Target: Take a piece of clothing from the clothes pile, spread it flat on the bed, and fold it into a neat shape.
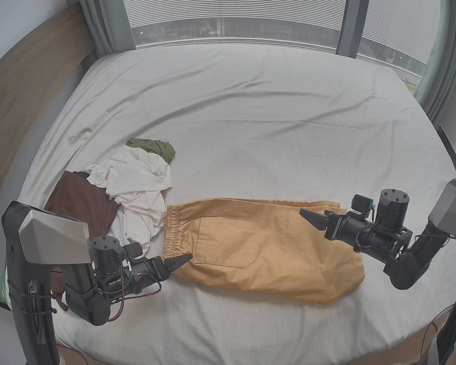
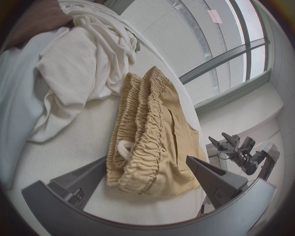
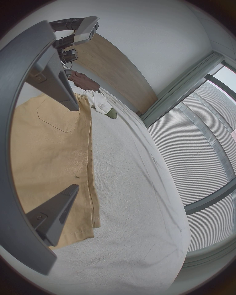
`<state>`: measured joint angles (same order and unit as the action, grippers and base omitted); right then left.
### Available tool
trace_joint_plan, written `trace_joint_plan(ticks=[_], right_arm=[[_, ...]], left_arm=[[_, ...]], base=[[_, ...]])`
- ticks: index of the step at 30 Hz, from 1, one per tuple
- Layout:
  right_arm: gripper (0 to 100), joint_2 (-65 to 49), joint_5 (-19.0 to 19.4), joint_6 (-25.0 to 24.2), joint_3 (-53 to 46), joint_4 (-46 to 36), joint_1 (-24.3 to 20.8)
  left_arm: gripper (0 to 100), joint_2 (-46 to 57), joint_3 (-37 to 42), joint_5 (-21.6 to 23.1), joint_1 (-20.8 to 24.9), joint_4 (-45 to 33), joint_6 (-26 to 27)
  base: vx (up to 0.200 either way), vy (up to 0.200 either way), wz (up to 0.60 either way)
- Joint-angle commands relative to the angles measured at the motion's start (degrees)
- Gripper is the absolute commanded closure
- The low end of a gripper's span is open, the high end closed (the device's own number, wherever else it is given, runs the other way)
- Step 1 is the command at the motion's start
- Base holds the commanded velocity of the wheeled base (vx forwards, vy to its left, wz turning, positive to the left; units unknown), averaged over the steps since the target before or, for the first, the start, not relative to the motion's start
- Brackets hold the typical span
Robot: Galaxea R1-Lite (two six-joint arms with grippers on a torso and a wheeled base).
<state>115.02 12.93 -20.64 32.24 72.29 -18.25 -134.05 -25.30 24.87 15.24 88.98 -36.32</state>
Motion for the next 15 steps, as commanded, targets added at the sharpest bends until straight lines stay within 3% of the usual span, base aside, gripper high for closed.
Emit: trace_joint_plan(ticks=[1, 7, 15], right_arm=[[0, 0.73, -0.01, -0.02, -0.08, 0.13, -0.03], [0, 1.09, -0.01, -0.02, -0.08, 0.57, -0.03], [0, 1.79, -0.01, -0.02, -0.08, 0.57, -0.21]], left_arm=[[0, -0.16, -1.77, -0.08, 0.32, 0.14, -1.92], [0, 0.37, -3.8, -0.17, 0.32, 0.14, -6.49], [0, 0.28, -5.38, -1.58, 0.76, 0.14, -8.07]], base=[[0.0, 0.0, 0.0], [0.0, 0.0, 0.0], [0.0, 0.0, 0.0]])
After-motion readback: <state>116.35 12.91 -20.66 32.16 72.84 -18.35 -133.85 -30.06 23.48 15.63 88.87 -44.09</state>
